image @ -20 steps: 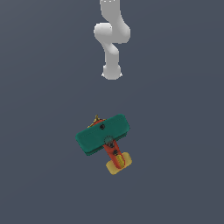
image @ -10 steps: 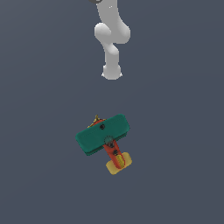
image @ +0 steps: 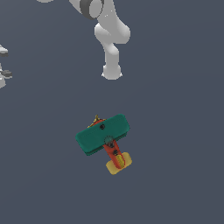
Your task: Pick up the object and move it to a goal position.
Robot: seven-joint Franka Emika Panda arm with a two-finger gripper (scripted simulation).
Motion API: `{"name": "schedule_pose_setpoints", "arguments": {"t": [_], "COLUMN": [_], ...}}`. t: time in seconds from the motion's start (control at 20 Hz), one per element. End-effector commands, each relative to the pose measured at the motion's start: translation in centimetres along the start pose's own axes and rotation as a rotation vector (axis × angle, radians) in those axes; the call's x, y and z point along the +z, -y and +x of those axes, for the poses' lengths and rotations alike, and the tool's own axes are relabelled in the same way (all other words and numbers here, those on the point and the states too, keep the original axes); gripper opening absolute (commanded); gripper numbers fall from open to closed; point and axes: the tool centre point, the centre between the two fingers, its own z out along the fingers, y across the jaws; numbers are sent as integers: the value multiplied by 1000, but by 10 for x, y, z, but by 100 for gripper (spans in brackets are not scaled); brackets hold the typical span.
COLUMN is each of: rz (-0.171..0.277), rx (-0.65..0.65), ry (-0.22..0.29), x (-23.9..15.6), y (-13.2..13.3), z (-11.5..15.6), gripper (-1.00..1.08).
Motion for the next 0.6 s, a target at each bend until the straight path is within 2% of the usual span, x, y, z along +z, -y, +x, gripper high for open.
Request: {"name": "schedule_pose_setpoints", "arguments": {"t": [0.0,0.55], "rz": [17,66], "rx": [28,154], "ry": [17,107], "x": [14,86], "y": [-22,-119], "z": [0,-16], "gripper": [28,28]}}
